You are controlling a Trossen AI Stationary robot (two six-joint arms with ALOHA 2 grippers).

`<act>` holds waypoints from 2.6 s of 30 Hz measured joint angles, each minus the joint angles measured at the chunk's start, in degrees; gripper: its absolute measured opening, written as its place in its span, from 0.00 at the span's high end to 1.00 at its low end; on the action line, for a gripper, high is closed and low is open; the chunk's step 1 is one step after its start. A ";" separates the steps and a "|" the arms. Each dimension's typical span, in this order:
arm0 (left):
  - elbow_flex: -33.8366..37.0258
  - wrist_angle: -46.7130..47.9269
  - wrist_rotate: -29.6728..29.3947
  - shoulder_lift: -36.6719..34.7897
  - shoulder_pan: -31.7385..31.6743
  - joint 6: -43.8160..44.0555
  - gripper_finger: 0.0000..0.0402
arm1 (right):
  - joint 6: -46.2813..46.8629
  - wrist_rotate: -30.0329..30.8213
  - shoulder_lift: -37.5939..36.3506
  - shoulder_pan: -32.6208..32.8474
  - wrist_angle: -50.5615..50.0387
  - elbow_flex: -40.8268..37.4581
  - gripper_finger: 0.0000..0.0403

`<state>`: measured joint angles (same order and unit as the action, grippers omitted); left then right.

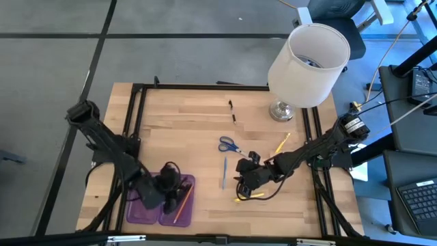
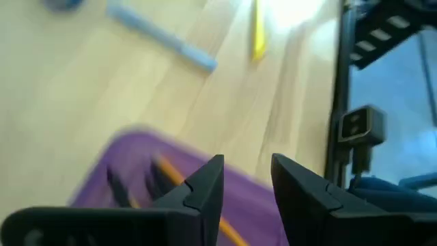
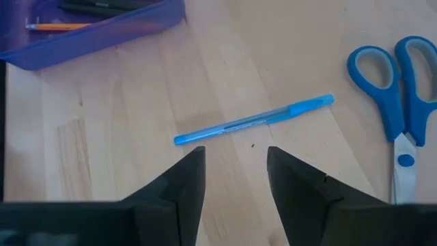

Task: Pick & place school supplies into a supply box
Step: Put the top yellow pen into the violet box

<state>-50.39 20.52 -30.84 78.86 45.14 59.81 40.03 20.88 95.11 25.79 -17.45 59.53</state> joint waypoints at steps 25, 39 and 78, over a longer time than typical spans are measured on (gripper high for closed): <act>-0.02 -6.15 25.26 -1.83 -25.15 -47.08 0.71 | -2.25 0.00 0.00 -1.58 -0.13 0.00 0.60; -0.02 -6.05 29.24 -1.83 -25.00 -47.95 0.47 | -2.75 0.02 0.00 -1.58 0.00 0.00 0.60; -0.02 -5.34 24.52 -0.73 -32.52 -72.57 0.49 | 65.01 6.13 -3.82 -9.52 -54.60 -0.90 0.60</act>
<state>-50.41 15.18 -6.33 78.13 12.62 -12.75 105.04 27.01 91.29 16.27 -72.05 58.62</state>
